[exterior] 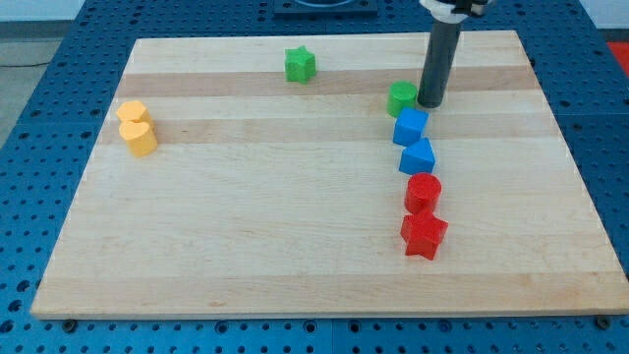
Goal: Place the green star on top of the green circle to form a vertical line
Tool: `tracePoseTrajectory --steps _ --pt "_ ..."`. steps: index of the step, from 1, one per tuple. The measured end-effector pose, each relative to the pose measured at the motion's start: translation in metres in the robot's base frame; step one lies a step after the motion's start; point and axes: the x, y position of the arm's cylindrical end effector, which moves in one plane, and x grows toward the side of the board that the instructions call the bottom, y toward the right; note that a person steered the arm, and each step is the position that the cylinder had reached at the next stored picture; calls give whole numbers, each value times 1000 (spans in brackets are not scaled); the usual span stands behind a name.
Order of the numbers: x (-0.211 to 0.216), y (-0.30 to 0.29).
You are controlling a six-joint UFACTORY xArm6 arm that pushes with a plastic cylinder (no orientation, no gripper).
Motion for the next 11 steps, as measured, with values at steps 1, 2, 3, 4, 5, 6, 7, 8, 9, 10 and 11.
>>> tracePoseTrajectory --steps 1,2,3,4,5,6,7,8,9,10,11 --pt "-10 30" --pt "-49 43" --pt "-97 5" --pt "-145 -55" --pt "-148 -121" --pt "-128 -191" --pt "-93 -215" --pt "-72 -210" --pt "-59 -201" --pt "-41 -202" --pt "-22 -211"
